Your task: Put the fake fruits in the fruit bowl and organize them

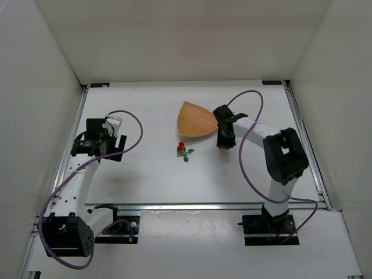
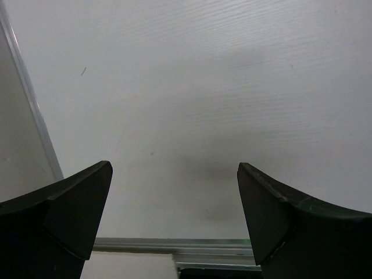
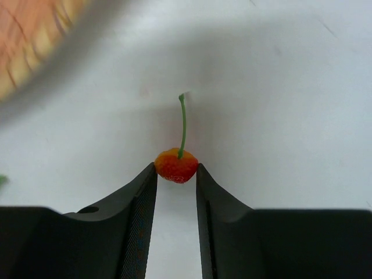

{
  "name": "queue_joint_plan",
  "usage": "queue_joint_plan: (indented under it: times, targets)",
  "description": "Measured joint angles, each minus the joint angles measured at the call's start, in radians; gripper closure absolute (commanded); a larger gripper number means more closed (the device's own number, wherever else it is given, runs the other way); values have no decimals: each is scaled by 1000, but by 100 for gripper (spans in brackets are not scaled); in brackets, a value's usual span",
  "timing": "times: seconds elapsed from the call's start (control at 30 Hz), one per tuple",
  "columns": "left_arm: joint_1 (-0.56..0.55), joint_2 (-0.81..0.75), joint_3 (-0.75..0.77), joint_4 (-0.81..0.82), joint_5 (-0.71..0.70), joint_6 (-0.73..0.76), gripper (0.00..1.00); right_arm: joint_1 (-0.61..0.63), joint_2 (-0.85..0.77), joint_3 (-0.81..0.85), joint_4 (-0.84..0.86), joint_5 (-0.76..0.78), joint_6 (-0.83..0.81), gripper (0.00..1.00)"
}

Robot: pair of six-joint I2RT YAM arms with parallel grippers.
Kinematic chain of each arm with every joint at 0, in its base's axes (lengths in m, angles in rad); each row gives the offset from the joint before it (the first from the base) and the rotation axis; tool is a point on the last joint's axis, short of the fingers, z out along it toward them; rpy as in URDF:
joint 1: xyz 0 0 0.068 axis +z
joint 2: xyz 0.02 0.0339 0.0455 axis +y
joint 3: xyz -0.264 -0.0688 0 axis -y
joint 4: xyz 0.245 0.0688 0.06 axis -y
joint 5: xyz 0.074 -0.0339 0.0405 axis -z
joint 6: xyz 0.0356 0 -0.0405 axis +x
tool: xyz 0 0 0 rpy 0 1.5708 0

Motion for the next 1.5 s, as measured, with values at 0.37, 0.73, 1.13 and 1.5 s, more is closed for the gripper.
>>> queue_joint_plan:
  times: [0.37,0.73,1.13,1.5]
  targets:
    - [-573,165,19,-4,-117,139,0,19,-12,349,-69,-15,-6,80]
    - [-795,601,344,64,-33,65,0,22,417,785,-182,-131,-9,47]
    - [-809,840,476,104,-20,-39,0,10,261,605,-184,-174,-36,29]
    - [-808,961,533,123,24,-68,25,-74,13,394,-127,-139,-28,29]
